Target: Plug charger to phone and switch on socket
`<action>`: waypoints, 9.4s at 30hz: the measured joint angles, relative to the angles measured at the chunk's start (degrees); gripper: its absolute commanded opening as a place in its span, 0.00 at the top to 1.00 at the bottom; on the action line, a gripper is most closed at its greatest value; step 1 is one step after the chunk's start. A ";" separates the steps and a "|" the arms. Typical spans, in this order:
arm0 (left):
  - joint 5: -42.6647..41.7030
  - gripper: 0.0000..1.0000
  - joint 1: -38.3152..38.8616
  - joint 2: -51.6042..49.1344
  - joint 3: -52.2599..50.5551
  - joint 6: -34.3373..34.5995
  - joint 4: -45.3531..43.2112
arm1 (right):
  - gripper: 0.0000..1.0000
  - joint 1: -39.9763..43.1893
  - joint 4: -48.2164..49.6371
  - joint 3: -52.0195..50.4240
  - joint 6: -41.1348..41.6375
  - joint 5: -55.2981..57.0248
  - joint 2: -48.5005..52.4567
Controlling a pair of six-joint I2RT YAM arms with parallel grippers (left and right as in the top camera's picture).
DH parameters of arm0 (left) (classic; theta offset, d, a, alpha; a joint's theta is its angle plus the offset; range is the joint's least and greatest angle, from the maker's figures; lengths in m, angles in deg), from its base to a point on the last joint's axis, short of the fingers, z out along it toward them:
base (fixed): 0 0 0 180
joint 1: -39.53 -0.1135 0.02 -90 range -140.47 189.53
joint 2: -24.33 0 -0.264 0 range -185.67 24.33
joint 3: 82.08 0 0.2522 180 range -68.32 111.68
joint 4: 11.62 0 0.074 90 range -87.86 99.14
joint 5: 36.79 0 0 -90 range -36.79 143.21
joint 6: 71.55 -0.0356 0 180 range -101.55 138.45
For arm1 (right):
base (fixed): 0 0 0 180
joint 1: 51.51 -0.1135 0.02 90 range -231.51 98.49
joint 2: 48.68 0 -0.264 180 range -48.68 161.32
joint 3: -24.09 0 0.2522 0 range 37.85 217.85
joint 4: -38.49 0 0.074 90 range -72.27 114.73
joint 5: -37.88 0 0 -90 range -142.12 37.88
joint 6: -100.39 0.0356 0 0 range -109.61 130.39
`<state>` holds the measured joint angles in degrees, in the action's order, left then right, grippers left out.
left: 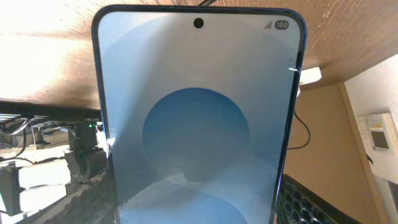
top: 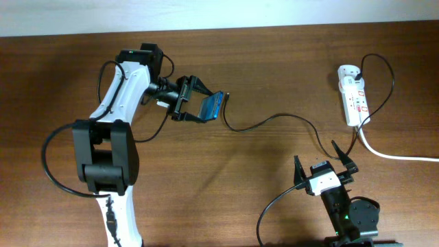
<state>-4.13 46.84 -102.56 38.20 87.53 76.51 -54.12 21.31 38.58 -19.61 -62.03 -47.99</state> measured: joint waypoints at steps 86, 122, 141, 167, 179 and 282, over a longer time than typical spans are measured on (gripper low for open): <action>-9.22 1.00 0.00 -0.04 9.64 1.51 3.04 | 0.02 0.00 -5.35 3.37 21.24 0.00 0.00; -8.52 1.00 0.00 -0.04 9.66 1.51 3.06 | 0.02 0.00 -11.45 27.65 37.57 -6.95 23.65; 1.46 1.00 0.00 -0.04 9.66 1.51 3.04 | 0.02 -0.02 -29.40 48.48 37.73 -15.74 44.39; 14.56 1.00 0.31 -0.04 9.66 2.03 2.03 | 0.10 -0.02 -37.90 57.94 48.46 -26.49 59.74; 26.77 1.00 7.63 -0.04 9.97 3.48 0.79 | 0.27 -10.88 -21.73 59.52 59.60 -22.64 77.02; -21.64 0.46 5.73 -0.02 10.99 -11.78 -46.80 | 0.96 -22.14 13.79 59.36 122.86 14.21 83.54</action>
<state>-25.77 52.57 -102.59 49.19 75.74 29.72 -76.26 35.10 97.95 103.25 -47.82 35.55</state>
